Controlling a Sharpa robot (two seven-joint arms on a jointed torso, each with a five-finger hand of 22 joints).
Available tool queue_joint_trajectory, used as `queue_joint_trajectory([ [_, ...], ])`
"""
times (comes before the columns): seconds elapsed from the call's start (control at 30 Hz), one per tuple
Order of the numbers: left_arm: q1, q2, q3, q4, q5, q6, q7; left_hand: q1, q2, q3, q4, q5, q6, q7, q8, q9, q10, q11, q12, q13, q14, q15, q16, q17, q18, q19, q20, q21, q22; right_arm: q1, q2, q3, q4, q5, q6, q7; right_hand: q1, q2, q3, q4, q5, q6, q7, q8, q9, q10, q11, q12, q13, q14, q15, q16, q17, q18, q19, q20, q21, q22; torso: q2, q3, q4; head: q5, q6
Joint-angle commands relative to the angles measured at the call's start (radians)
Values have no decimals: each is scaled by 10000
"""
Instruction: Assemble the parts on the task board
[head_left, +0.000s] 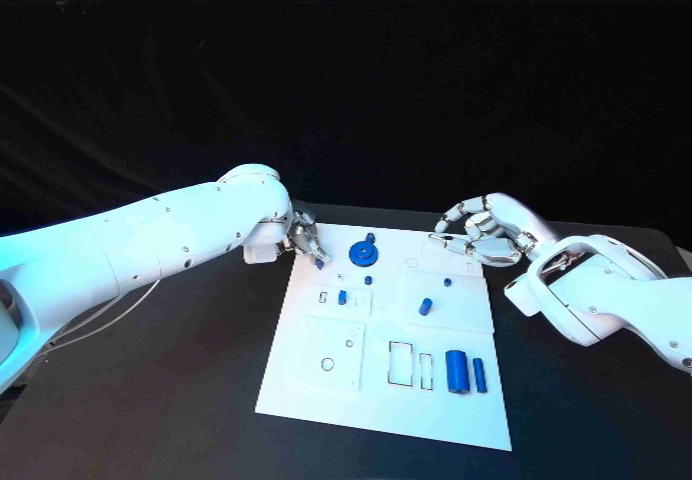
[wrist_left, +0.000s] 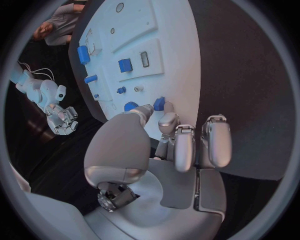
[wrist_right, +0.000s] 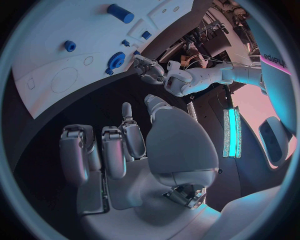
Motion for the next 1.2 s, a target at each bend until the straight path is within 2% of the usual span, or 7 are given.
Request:
queue_joint_trajectory([
  [0.03, 0, 23, 3, 14, 268, -12, 211, 395, 55, 311, -33, 1, 46, -43, -17, -20, -8, -74, 10, -31, 864, -33, 38, 2182, 140, 9, 21, -41, 181, -9, 10, 0, -1, -29, 33, 60, -76, 23, -24, -9, 16, -75, 1, 33, 13, -1, -37, -55, 600, 839, -55, -63, 1853, 191, 429, -72, -32, 2031, 5, 3, -8, 2, -5],
  [0.13, 0, 21, 3, 12, 368, -18, 240, 780, 65, 684, -121, 4, 37, -67, 26, -16, -21, -95, -9, -56, 867, -53, 45, 2191, 137, 17, 17, -36, 201, -11, 11, 0, -3, -29, 32, 63, -76, 23, -24, -9, 16, -75, 1, 33, 13, -1, -37, -55, 600, 839, -55, -63, 1853, 191, 429, -72, -32, 2031, 0, 5, -5, 6, -12],
  [0.23, -1, 14, 3, 9, 471, -36, 261, 1303, -16, 1501, -352, 28, -22, -75, 152, 51, -24, -111, -45, -94, 877, -83, 65, 2220, 134, 24, 9, -30, 226, -13, 13, 0, -5, -29, 28, 65, -76, 23, -24, -9, 16, -75, 1, 33, 13, -1, -37, -55, 600, 839, -55, -63, 1853, 191, 429, -72, -32, 2031, -3, 7, -5, 5, -20],
  [0.4, -1, -52, 3, 50, 719, -194, 264, 1197, -436, 3289, -773, 13, -164, -42, 698, 489, 83, -97, -67, -144, 893, -44, 98, 2265, 128, 41, -9, -6, 284, -15, 16, 0, -9, -29, 27, 68, -73, 28, -19, -11, 29, -78, 0, 34, 16, -1, -38, -54, 601, 838, -55, -65, 1850, 192, 426, -72, -37, 2028, -4, 12, -13, 11, -16],
  [0.63, 1, -479, 4, 599, 1358, -740, 178, 800, -682, 4128, -1158, 13, -205, -68, 990, 731, 196, -123, 16, -77, 910, -65, 128, 2308, 114, 95, -33, 32, 365, -19, -4, 0, -11, -29, 26, 74, -73, 28, -19, -11, 29, -78, 0, 34, 16, -1, -38, -54, 601, 838, -55, -65, 1850, 192, 426, -72, -37, 2028, -14, 19, 20, 13, -10],
  [0.97, -2, -1544, 1, 2317, 1690, -1652, 186, 447, -922, 4811, -1599, 62, -144, -107, 1197, 871, 335, -172, 97, -3, 922, -114, 141, 2328, 83, 222, -84, 105, 513, -31, -22, 0, -29, -18, 20, 88, -72, 29, -16, -12, 45, -83, 0, 37, 22, -12, -38, -68, 588, 835, -56, -71, 1836, 198, 411, -73, -59, 2014, -26, 17, 41, 90, -21],
  [1.2, -141, -2052, -10, 3190, 1375, -2132, 237, 342, -991, 4969, -1692, 82, -97, -124, 1242, 893, 402, -191, 140, 42, 920, -131, 135, 2319, 58, 312, -102, 155, 618, -52, -22, 0, -38, 0, 28, 92, -72, 29, -16, -12, 45, -83, 0, 37, 22, -12, -38, -68, 588, 835, -56, -71, 1836, 198, 411, -73, -59, 2014, -26, 9, 38, 134, -67],
])
